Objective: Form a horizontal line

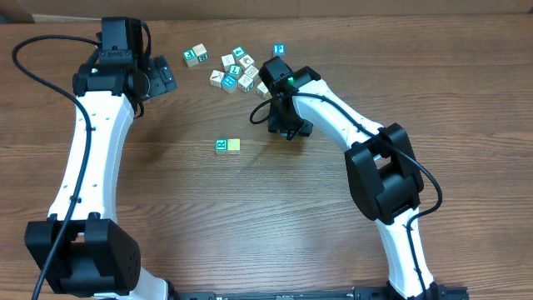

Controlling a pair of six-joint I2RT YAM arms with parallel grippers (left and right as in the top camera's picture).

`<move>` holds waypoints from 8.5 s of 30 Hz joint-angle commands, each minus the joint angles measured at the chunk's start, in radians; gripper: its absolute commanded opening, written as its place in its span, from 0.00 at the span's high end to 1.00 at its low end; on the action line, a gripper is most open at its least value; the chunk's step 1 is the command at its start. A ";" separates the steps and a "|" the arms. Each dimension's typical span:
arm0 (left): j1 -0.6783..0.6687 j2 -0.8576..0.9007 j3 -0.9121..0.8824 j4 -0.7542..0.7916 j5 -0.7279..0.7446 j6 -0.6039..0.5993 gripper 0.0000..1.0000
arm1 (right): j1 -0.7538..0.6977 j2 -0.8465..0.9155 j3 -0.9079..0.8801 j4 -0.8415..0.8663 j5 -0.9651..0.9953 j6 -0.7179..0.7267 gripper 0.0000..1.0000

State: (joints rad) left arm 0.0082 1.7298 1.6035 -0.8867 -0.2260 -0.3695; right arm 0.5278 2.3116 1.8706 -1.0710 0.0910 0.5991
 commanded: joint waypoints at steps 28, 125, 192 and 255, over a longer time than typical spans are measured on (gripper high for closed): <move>-0.002 0.003 0.002 0.001 -0.017 0.004 0.00 | -0.005 0.006 0.055 -0.023 0.020 0.003 0.64; -0.002 0.003 0.002 0.001 -0.017 0.004 0.01 | 0.151 -0.123 -0.163 0.259 0.163 0.056 0.42; -0.002 0.003 0.002 0.001 -0.017 0.004 0.00 | 0.112 -0.123 -0.163 0.100 -0.109 0.056 0.96; -0.002 0.003 0.002 0.001 -0.017 0.004 0.01 | 0.110 -0.123 -0.163 0.043 -0.003 0.048 0.96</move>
State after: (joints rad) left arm 0.0082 1.7298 1.6035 -0.8871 -0.2260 -0.3695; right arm 0.6365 2.2147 1.7126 -1.0298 0.0715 0.6510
